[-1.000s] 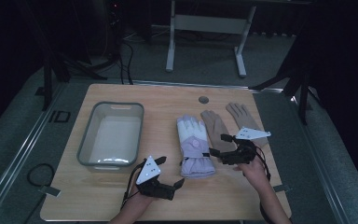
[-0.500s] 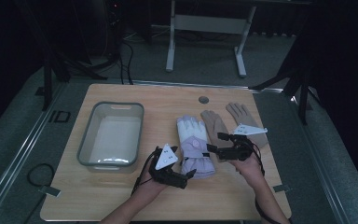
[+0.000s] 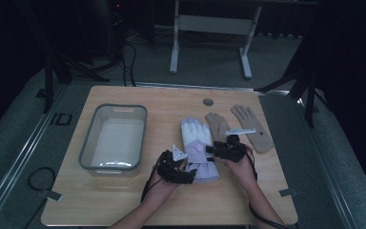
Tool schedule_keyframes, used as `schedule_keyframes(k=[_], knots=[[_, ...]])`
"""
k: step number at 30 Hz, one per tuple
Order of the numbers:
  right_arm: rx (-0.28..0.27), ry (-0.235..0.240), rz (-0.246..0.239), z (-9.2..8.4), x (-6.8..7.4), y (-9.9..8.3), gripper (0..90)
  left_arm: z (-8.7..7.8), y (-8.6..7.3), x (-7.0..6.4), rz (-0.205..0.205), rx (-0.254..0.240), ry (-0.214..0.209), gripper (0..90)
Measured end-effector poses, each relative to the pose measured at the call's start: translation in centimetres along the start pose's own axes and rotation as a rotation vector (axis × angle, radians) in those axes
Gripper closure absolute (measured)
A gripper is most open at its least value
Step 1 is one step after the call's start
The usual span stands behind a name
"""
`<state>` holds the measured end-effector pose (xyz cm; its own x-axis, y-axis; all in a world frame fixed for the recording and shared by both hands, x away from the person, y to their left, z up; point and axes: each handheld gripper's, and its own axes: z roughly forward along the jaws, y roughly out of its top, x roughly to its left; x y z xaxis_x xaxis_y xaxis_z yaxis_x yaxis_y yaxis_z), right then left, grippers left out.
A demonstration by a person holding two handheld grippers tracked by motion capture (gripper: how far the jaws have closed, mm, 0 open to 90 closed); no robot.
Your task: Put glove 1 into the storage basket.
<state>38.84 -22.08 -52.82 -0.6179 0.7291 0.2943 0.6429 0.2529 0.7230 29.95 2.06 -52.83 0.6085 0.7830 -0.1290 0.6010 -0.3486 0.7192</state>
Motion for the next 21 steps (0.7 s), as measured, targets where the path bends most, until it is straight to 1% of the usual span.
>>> schedule_keyframes(k=[1,2,3,4,5,6,7,8,9,10,11,12,13,14,16,17,18,19,20,21], knots=[[0.012,0.001,0.004,0.2,-0.1,-0.1,46.1,0.2,-0.2,0.1,-0.019,0.011,-0.010,16.7],[0.027,0.009,0.023,0.5,-0.2,-0.3,45.8,0.3,-0.2,0.2,-0.025,0.016,-0.017,16.7],[0.040,0.014,0.033,0.6,-0.3,-0.4,44.2,0.3,-0.2,0.2,-0.025,0.016,-0.017,16.7],[0.057,0.007,0.038,0.8,-0.4,-0.5,43.4,0.6,-0.4,0.3,-0.035,0.020,-0.029,16.7],[0.057,0.007,0.038,0.8,-0.4,-0.5,43.4,0.6,-0.4,0.3,-0.035,0.020,-0.029,16.7],[0.100,0.015,0.046,1.2,-0.5,-0.7,43.3,0.9,-0.6,0.4,-0.037,0.032,-0.039,16.7],[0.100,0.015,0.046,1.2,-0.5,-0.7,43.3,0.9,-0.6,0.4,-0.037,0.032,-0.039,16.7],[0.125,0.040,0.087,1.5,-1.0,-0.8,43.0,1.1,-0.7,0.5,-0.046,0.034,-0.050,16.7],[0.125,0.040,0.087,1.5,-1.0,-0.8,43.0,1.1,-0.7,0.5,-0.046,0.034,-0.050,16.7],[0.131,0.089,0.118,1.7,-1.5,-0.9,49.1,1.2,-0.8,0.6,-0.046,0.034,-0.055,16.7],[0.132,0.097,0.118,1.7,-1.6,-1.0,53.8,1.2,-0.8,0.6,-0.046,0.034,-0.055,16.7],[0.143,0.113,0.125,1.8,-1.6,-1.0,59.6,1.3,-0.8,0.7,-0.048,0.041,-0.066,16.7],[0.146,0.112,0.115,1.8,-1.4,-1.0,63.3,1.5,-0.9,0.8,-0.053,0.045,-0.074,16.7],[0.152,0.096,0.078,1.7,-1.0,-0.8,67.1,1.6,-1.0,0.7,-0.059,0.048,-0.082,16.7],[0.167,0.050,0.028,1.6,-0.1,-0.6,72.1,1.7,-1.0,0.8,-0.062,0.056,-0.090,16.7],[0.167,0.050,0.028,1.6,-0.1,-0.6,72.1,1.7,-1.0,0.8,-0.062,0.056,-0.090,16.8],[0.163,0.006,-0.018,1.6,0.7,-0.5,74.0,1.9,-1.2,0.8,-0.066,0.064,-0.094,16.7],[0.163,0.006,-0.018,1.6,0.7,-0.5,74.0,1.9,-1.2,0.8,-0.066,0.064,-0.094,16.7],[0.151,-0.019,-0.030,1.5,1.2,-0.6,74.7,2.0,-1.2,0.8,-0.075,0.076,-0.097,16.7],[0.144,-0.034,-0.045,1.5,1.4,-0.7,74.9,2.1,-1.2,0.8,-0.074,0.077,-0.098,16.7]])
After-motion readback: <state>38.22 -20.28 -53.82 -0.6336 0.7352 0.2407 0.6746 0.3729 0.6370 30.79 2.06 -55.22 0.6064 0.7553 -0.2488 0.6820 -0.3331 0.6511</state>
